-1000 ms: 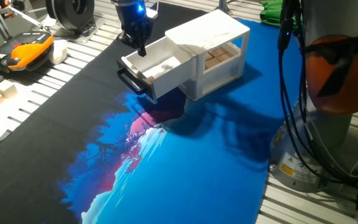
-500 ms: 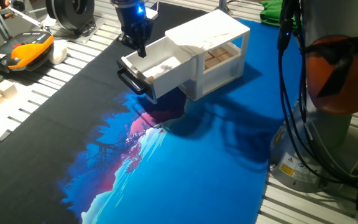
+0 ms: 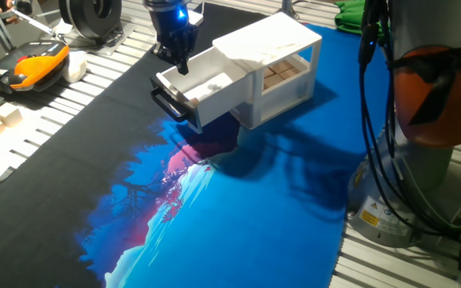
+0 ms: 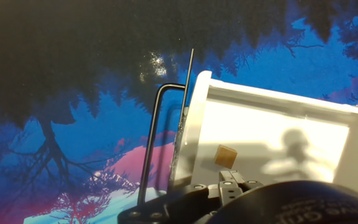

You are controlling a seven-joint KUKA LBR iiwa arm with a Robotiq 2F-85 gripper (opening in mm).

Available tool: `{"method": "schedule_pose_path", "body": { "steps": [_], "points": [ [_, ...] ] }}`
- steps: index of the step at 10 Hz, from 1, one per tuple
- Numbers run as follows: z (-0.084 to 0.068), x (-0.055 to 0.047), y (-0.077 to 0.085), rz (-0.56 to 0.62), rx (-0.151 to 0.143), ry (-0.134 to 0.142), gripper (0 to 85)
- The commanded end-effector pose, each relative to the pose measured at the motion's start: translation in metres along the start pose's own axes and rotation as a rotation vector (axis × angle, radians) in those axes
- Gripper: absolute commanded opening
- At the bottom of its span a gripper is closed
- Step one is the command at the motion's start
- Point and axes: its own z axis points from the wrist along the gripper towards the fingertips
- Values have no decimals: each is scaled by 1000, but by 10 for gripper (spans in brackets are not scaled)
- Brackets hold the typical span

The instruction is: Grasp the handle and close the drawer

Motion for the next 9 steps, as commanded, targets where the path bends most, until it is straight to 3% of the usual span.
{"method": "schedule_pose_path", "body": {
  "steps": [1,5,7,9],
  "points": [
    [0,0,0,-1,2,0,0],
    [0,1,0,1,18,-6,0],
    [-1,1,0,-5,35,16,0],
    [1,5,2,-13,40,15,0]
  ]
}}
